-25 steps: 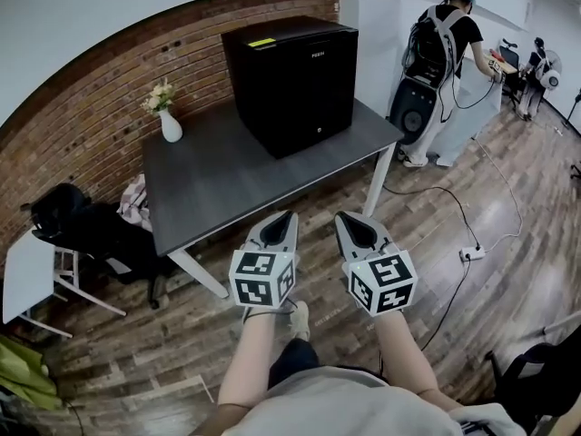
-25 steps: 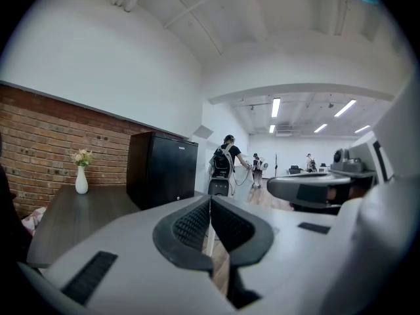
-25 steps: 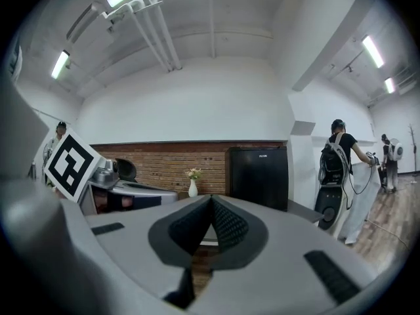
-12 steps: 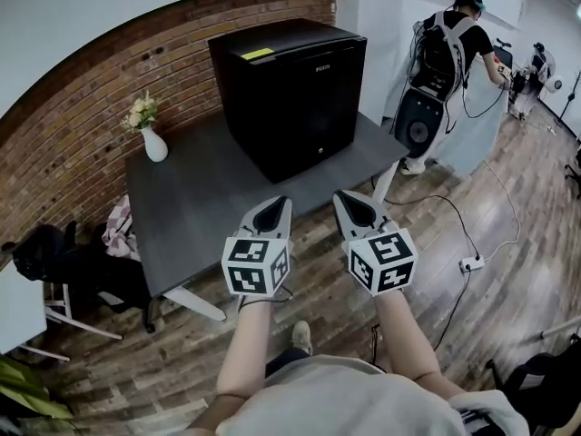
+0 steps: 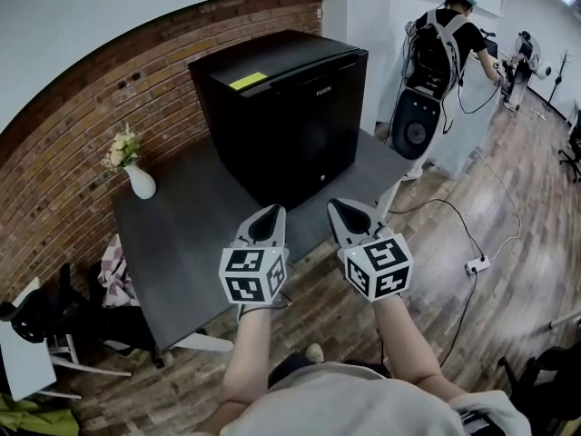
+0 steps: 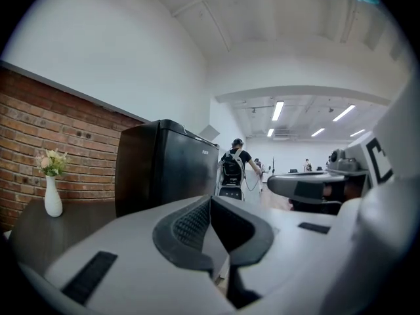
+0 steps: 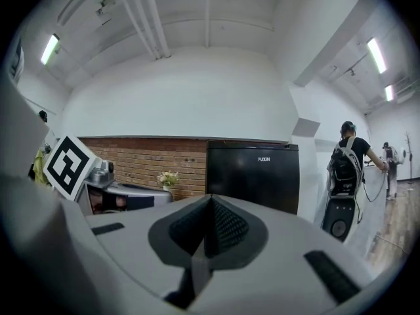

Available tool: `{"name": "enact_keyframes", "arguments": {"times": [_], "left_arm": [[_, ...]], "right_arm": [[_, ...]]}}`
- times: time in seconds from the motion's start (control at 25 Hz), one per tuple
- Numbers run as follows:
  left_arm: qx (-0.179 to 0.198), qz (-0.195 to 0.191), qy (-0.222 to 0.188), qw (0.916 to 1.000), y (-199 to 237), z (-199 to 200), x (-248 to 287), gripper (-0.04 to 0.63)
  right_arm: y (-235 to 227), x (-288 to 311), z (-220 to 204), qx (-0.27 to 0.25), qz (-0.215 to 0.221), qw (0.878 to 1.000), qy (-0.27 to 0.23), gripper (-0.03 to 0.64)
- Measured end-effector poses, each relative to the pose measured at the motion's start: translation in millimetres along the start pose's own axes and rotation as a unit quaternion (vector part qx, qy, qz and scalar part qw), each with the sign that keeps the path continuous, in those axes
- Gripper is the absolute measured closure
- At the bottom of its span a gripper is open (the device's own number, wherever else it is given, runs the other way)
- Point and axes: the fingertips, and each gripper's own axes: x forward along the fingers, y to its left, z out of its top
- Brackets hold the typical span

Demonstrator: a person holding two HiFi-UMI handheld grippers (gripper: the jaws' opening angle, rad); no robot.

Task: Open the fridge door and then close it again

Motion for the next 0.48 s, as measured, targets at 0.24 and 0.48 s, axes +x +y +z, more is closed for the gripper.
{"name": "enact_keyframes", "arguments": {"times": [0.24, 0.48], "left_arm": [[-0.010, -0.014, 0.025, 0.9995, 10, -19, 29, 0.588], [-0.012, -0.006, 0.029, 0.9995, 27, -22, 48, 0.588]], "right_arm": [[-12, 22, -13, 0.009, -0.005, 1.000, 0.015, 0.618], [-17, 49, -20, 0.006, 0.011, 1.000, 0.018, 0.618]]}}
